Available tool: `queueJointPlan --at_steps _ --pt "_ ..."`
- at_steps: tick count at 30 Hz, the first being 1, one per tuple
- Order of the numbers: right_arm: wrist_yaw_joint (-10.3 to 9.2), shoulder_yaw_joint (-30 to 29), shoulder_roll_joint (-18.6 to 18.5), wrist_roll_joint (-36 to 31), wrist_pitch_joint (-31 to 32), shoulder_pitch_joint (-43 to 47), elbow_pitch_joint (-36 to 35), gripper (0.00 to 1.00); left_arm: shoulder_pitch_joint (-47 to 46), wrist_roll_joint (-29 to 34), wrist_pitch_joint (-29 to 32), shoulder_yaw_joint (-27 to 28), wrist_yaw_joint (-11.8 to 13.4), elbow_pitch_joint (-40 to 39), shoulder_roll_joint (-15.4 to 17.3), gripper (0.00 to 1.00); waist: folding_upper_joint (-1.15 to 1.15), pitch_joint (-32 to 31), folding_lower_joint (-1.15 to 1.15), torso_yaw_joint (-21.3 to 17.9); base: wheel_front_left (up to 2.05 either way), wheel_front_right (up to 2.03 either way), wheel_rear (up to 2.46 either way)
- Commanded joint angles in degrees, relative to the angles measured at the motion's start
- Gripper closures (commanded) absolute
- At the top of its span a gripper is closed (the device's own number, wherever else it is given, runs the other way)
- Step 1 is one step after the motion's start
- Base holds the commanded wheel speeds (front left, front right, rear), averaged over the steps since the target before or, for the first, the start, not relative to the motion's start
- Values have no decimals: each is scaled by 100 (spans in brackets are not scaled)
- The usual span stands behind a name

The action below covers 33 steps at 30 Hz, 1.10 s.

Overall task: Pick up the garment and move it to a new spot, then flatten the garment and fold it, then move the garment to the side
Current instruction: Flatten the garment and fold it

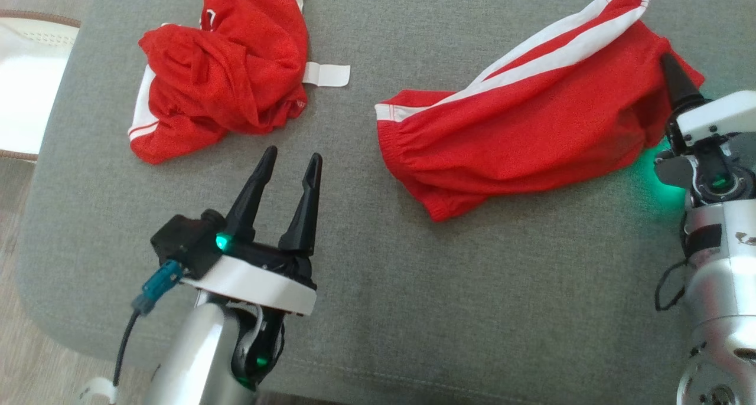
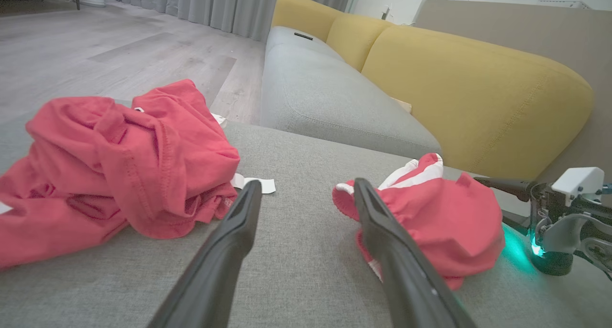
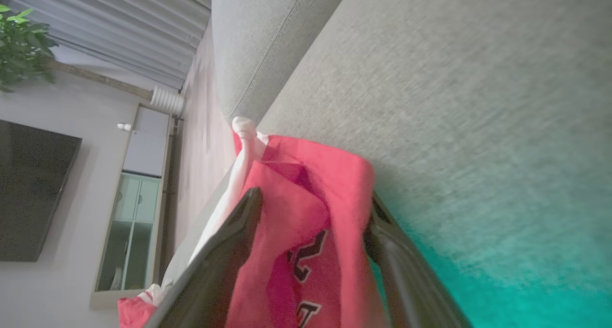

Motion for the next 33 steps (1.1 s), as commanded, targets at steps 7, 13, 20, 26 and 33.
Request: queueJointPlan --at_steps 7,13,20,26,33 --pt "-4 733 193 469 404 182 -382 0 -240 111 -29 34 10 -151 39 0 0 -18 0 -15 0 0 0" --pt "-4 1081 -24 276 288 258 -345 0 -258 134 -29 -34 23 -144 39 0 0 -28 0 9 0 0 0" --pt "-4 1375 -198 -43 91 123 -128 0 -230 108 -29 -76 59 -142 39 0 0 -1 0 7 0 0 0" --pt "-4 1663 -404 -468 -147 -97 194 0 -264 72 -29 -81 79 -138 39 0 0 58 0 -1 0 0 0" --pt "-4 1731 -636 -729 -551 -438 570 100 -285 40 -29 -56 95 -126 39 0 0 102 0 -36 0 0 0"
